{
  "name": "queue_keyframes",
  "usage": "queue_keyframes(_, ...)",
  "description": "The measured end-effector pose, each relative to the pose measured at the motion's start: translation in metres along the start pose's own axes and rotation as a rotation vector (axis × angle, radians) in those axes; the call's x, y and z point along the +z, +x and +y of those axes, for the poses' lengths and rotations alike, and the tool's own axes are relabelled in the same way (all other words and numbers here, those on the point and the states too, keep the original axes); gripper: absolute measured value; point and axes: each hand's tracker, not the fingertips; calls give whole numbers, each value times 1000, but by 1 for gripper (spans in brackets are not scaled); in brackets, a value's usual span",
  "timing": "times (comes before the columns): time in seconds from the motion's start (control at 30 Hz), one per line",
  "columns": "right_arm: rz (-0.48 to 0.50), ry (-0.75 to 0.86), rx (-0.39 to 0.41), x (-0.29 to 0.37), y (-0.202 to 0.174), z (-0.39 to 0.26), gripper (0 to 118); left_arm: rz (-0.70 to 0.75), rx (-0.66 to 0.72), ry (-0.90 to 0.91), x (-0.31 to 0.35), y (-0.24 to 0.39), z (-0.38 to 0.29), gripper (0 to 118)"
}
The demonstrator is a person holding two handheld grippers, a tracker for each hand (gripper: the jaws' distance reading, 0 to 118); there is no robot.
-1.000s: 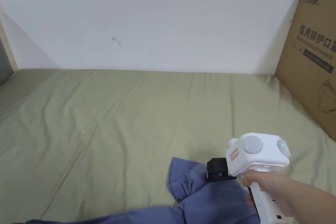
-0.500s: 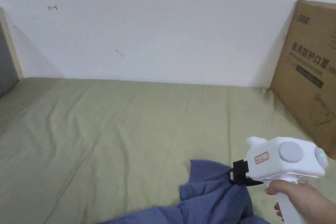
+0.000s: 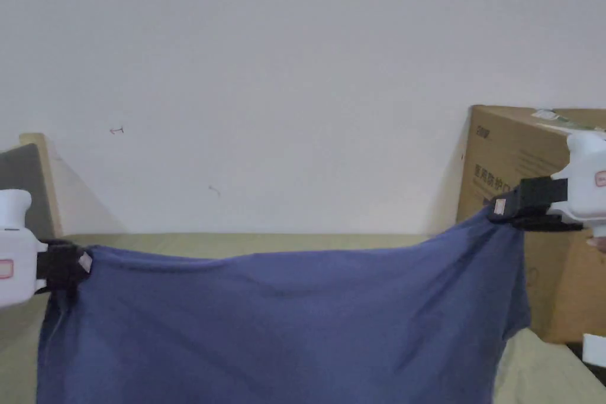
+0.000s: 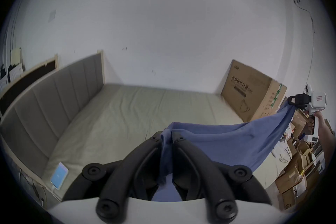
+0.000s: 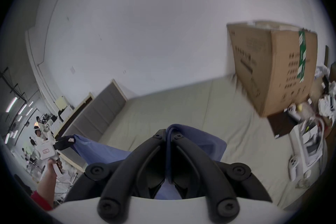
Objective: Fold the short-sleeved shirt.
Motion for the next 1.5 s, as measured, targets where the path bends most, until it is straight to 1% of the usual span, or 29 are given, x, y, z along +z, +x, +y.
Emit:
queue_keyframes(0.1, -27, 60, 44, 29, -12, 43, 5, 2, -6, 52, 8, 12, 45, 11)
queue_keyframes(0.2, -58, 116, 74, 45, -18, 79, 5, -13, 26, 93, 8, 17, 86, 11)
queue_keyframes(0.27, -67, 133, 77, 47, -24, 98, 5, -15, 32, 105, 3, 22, 110, 11)
queue_keyframes(0.33, -101, 153, 100, 42, -26, 117, 5, -10, 25, 114, -9, 29, 131, 11)
queue_keyframes(0.4, -127, 175, 114, 29, -29, 133, 5, -11, 30, 116, -25, 34, 149, 11)
queue_keyframes(0.43, -134, 188, 104, 23, -25, 140, 5, -9, 35, 114, -35, 36, 157, 11)
queue_keyframes(0.5, -145, 214, 60, 5, -22, 158, 5, -3, 52, 116, -58, 37, 172, 11)
queue_keyframes(0.6, -163, 222, 49, -25, -16, 182, 5, 3, 79, 126, -95, 37, 191, 11)
queue_keyframes(0.63, -177, 226, 57, -36, -16, 190, 5, 7, 81, 130, -109, 37, 197, 11)
queue_keyframes(0.73, -231, 271, 124, -68, -15, 212, 5, 13, 95, 143, -151, 37, 212, 11)
queue_keyframes(0.8, -241, 303, 138, -88, -14, 223, 5, 7, 109, 164, -176, 35, 219, 11)
queue_keyframes(0.9, -254, 353, 139, -113, -10, 237, 5, 17, 107, 211, -207, 33, 227, 11)
queue_keyframes(1.03, -290, 419, 181, -146, 3, 238, 5, 31, 66, 282, -237, 32, 226, 11)
queue_keyframes(1.17, -297, 424, 183, -177, 24, 211, 5, 59, 42, 289, -272, 33, 197, 11)
queue_keyframes(1.23, -325, 374, 163, -198, 42, 180, 5, 39, 58, 205, -296, 33, 168, 11)
queue_keyframes(1.3, -368, 301, 149, -224, 65, 130, 5, 25, 57, 114, -319, 35, 121, 11)
queue_keyframes(1.33, -362, 262, 139, -236, 77, 104, 5, 13, 62, 70, -328, 35, 95, 11)
queue_keyframes(1.37, -359, 220, 122, -245, 86, 64, 5, -9, 75, 5, -337, 34, 61, 11)
queue_keyframes(1.4, -389, 143, 112, -255, 97, 24, 5, -29, 90, -39, -341, 37, 22, 11)
queue_keyframes(1.43, -364, 91, 52, -263, 112, -20, 5, -32, 105, -118, -347, 38, -19, 11)
queue_keyframes(1.5, -361, -59, -71, -267, 132, -110, 5, -7, 115, -271, -350, 39, -99, 11)
